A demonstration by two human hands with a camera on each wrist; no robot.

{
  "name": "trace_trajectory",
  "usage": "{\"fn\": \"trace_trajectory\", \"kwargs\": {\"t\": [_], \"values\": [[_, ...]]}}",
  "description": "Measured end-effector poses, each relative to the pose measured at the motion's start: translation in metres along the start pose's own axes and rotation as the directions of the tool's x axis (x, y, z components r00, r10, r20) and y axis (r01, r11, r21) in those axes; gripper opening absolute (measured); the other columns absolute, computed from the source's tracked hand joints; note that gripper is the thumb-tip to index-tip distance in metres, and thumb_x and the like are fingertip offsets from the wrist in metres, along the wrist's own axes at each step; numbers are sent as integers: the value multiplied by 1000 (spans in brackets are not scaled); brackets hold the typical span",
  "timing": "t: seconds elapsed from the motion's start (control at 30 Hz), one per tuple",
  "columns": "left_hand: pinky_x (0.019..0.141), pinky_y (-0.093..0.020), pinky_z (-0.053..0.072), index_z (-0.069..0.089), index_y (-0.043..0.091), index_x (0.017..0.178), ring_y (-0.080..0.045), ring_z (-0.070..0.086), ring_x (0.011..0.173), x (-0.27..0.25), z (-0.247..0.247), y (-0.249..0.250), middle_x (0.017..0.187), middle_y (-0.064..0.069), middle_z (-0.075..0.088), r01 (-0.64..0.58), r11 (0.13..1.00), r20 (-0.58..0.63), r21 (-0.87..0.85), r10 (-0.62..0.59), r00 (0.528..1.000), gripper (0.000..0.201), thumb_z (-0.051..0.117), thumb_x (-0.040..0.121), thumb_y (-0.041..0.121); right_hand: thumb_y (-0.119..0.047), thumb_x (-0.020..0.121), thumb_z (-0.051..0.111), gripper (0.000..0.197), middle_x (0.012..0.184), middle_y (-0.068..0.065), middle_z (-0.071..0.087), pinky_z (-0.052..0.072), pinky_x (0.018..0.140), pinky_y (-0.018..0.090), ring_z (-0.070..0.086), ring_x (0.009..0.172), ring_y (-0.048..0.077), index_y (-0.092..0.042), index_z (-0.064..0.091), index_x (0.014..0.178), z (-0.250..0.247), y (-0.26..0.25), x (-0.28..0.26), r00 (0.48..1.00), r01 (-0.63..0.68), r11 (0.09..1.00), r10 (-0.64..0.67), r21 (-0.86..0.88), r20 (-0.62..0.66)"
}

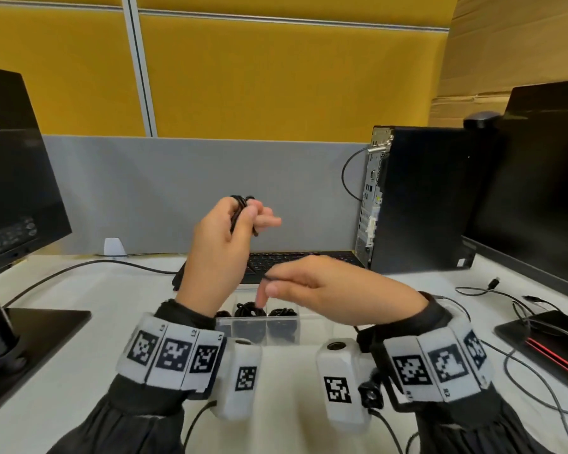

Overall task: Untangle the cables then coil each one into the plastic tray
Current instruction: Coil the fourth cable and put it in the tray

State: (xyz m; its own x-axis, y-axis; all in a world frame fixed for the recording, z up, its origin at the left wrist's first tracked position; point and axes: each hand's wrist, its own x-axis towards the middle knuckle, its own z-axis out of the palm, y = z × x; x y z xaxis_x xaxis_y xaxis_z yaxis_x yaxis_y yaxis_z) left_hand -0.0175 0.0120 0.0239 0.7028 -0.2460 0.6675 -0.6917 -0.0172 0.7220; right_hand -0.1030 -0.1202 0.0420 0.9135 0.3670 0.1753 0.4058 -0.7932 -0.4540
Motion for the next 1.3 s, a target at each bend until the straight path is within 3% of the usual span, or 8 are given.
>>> {"fn": "trace_trajectory", "kwargs": {"t": [0.23,0.4,0.5,0.63,0.77,0.97,1.07,1.3], "values": [[54,-14,41,53,3,72,-9,45,44,-7,-6,26,44,-3,50,344,904,521,-254,-172,836,33,42,88,30,-43,95,42,23,68,-12,61,42,58,31,53,61,5,-34,63,89,1,25,8,711,-108,992,30,-67,-702],[65,-16,52,58,1,87,-9,66,65,-2,-5,27,66,-3,70,296,747,231,-596,-195,953,15,45,91,7,-34,102,30,32,99,-13,63,45,82,22,55,85,-3,-28,58,115,19,20,18,979,-169,985,165,-29,-121],[79,-17,52,58,8,95,-5,67,86,3,-2,7,85,2,73,124,940,-42,-319,-145,989,16,41,98,7,-31,102,32,31,74,-22,45,37,68,13,44,68,-8,-22,58,116,18,4,13,985,-77,997,79,-15,151],[67,-15,44,60,14,80,0,62,65,0,-8,-6,67,3,68,76,969,101,236,-102,990,28,42,99,24,-31,98,44,26,58,-16,53,36,60,19,48,57,5,-34,60,77,6,7,10,955,-4,1000,4,0,-296],[56,-18,44,57,4,72,-14,50,46,-5,-8,13,48,-7,57,315,944,492,-95,-230,839,40,46,91,38,-41,94,47,22,63,-14,58,47,62,39,52,60,5,-30,60,80,9,33,17,705,-21,999,-4,-27,-709],[62,-17,49,58,2,80,-9,61,57,1,-13,26,61,-2,66,160,757,119,-634,-109,987,18,48,88,15,-29,103,28,34,98,-8,60,44,85,35,54,90,12,-21,61,104,31,39,26,981,-176,983,171,-52,-89],[79,-24,52,60,9,89,-12,69,82,6,-10,6,77,0,73,42,938,-68,-344,-69,995,18,44,97,14,-26,102,33,34,92,-9,60,38,78,21,50,81,0,-13,64,106,36,19,24,970,-94,995,100,-34,223],[61,-20,44,63,7,69,-12,58,55,-2,-12,2,52,-2,62,190,977,308,96,-211,928,48,38,96,38,-25,98,46,28,62,-23,59,36,62,14,54,64,-5,-17,62,77,-4,-2,-1,923,41,999,-26,31,-383]]}}
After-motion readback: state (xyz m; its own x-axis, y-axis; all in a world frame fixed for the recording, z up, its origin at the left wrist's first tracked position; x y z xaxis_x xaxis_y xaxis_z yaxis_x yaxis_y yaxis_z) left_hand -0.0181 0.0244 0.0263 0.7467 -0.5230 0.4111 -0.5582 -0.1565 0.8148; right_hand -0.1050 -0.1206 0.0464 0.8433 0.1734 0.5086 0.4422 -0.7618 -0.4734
